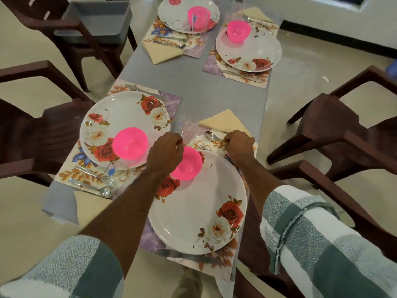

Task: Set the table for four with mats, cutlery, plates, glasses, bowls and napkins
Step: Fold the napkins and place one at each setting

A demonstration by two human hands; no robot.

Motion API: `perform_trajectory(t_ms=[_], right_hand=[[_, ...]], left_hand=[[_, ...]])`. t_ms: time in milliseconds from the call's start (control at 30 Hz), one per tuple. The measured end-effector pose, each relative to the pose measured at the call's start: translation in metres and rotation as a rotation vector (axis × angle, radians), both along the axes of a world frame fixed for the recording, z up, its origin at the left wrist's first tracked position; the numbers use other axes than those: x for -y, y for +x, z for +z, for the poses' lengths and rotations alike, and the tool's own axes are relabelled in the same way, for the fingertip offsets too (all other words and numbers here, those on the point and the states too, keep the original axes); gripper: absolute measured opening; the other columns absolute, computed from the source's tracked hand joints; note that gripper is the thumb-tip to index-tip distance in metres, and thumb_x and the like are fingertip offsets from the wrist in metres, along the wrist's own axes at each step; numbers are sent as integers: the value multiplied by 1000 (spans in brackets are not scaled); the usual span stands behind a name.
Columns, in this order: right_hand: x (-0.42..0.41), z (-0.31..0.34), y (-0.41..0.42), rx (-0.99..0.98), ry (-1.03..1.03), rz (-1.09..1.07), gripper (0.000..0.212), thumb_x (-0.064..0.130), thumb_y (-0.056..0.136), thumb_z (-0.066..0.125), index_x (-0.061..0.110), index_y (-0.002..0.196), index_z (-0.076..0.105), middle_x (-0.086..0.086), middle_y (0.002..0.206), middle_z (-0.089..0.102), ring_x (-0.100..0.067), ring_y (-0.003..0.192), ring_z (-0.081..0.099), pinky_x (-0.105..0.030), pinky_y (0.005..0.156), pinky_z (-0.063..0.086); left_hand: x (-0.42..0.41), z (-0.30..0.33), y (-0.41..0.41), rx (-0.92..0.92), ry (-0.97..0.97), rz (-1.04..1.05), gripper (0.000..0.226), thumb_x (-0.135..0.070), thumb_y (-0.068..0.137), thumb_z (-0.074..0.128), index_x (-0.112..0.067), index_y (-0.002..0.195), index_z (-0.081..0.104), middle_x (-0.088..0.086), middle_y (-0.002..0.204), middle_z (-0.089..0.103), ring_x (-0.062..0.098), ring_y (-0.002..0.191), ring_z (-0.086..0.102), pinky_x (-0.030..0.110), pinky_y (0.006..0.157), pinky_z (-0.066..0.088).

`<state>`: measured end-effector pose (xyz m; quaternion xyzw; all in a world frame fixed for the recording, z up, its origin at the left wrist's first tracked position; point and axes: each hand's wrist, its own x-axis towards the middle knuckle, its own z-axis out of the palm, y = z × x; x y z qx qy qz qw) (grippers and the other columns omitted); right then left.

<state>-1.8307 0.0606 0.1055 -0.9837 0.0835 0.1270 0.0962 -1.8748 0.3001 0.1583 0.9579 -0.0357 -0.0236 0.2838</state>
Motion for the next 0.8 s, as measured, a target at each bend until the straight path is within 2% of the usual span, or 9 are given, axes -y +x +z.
perform_trajectory(t_ms=[100,200,333,433,600,800], right_hand=[[0,-4,5,6,24,-7,28,7,85,67,27,104,73,2,108,69,-24,106,60,-43,97,35],[-1,-5,10,28,20,5,31,5,80,70,27,103,73,3,107,69,-24,105,60,-43,95,36],[-2,-4,15,59,41,18,31,3,84,63,27,100,73,3,106,69,-25,104,59,-46,97,37],[5,0,7,47,53,49,25,12,90,62,28,105,74,2,110,66,-25,108,56,-44,95,35],[35,-2,-34,-37,143,215,20,34,92,64,31,107,77,4,114,70,-22,110,57,-46,98,40],[48,-8,-57,-18,128,262,23,33,97,56,31,109,76,5,116,70,-22,111,56,-46,95,36]], left_hand=[[0,1,1,-1,5,6,15,-22,96,62,-9,101,70,7,99,67,19,85,59,31,74,44],[2,0,-2,1,10,-11,15,-21,96,62,-9,101,70,7,98,67,22,87,61,34,75,47],[4,0,-5,-14,14,-36,15,-22,96,62,-10,101,69,7,99,67,24,88,63,43,81,54],[5,-1,-7,-20,16,-30,14,-22,96,63,-11,101,69,7,100,67,25,89,63,45,82,54],[19,2,-13,-17,12,-30,16,-21,96,62,-9,103,71,8,102,69,24,92,63,39,83,51],[35,11,-20,-2,10,-49,19,-17,96,61,-6,105,72,11,104,71,24,94,62,29,83,42]])
